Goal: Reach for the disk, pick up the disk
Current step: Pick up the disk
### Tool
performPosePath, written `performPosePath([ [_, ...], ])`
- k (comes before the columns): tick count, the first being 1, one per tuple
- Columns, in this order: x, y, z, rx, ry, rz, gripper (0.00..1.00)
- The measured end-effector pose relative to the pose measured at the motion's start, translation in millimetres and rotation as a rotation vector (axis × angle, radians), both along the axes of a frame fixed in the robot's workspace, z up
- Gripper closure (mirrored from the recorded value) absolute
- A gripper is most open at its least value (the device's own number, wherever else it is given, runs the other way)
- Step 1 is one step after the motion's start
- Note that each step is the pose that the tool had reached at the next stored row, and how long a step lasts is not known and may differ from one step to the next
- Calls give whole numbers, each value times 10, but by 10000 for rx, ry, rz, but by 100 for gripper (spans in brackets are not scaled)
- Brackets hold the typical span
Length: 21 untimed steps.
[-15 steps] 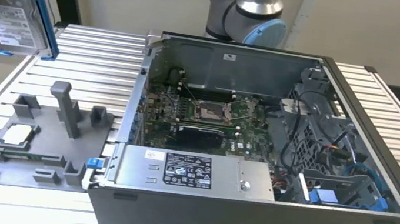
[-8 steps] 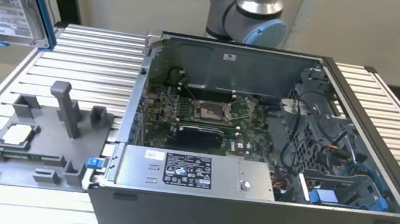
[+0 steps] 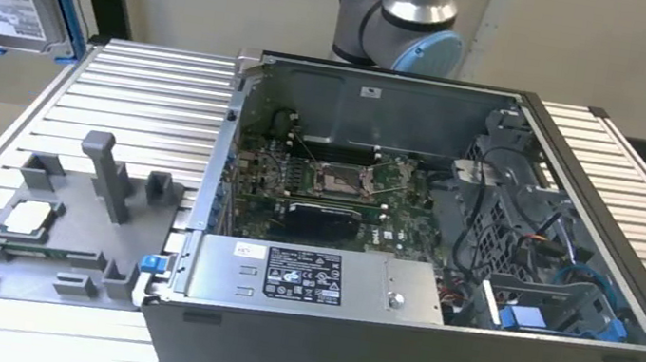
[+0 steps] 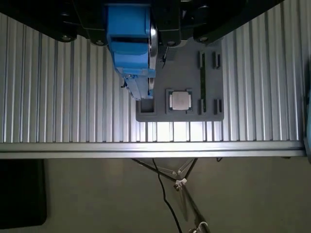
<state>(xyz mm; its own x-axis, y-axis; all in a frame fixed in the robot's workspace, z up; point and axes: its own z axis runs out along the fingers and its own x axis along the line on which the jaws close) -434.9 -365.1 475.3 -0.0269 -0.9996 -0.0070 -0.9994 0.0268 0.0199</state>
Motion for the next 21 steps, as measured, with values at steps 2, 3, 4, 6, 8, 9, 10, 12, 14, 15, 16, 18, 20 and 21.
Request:
performPosePath([
  [2, 0, 0, 58, -1, 0, 0, 100],
  [3, 0, 0, 89, -3, 2, 0, 100],
  [4, 0, 0, 121, -2, 0, 0, 100],
  [6, 1, 2, 147, -12, 2, 2, 100],
  [8, 1, 1, 147, -22, 11, 1, 100],
  [9, 0, 1, 147, -26, 16, 1, 100],
  [10, 0, 1, 147, -30, 21, 1, 100],
  [12, 0, 2, 147, -38, 32, 0, 100],
  [14, 0, 2, 147, -46, 42, 0, 100],
  [15, 0, 1, 147, -49, 48, 0, 100],
  [16, 1, 1, 147, -53, 52, 0, 100],
  [18, 1, 1, 147, -59, 60, 0, 100],
  [20, 8, 3, 148, -59, 61, -2, 100],
  [21, 18, 2, 147, -59, 61, -1, 100],
])
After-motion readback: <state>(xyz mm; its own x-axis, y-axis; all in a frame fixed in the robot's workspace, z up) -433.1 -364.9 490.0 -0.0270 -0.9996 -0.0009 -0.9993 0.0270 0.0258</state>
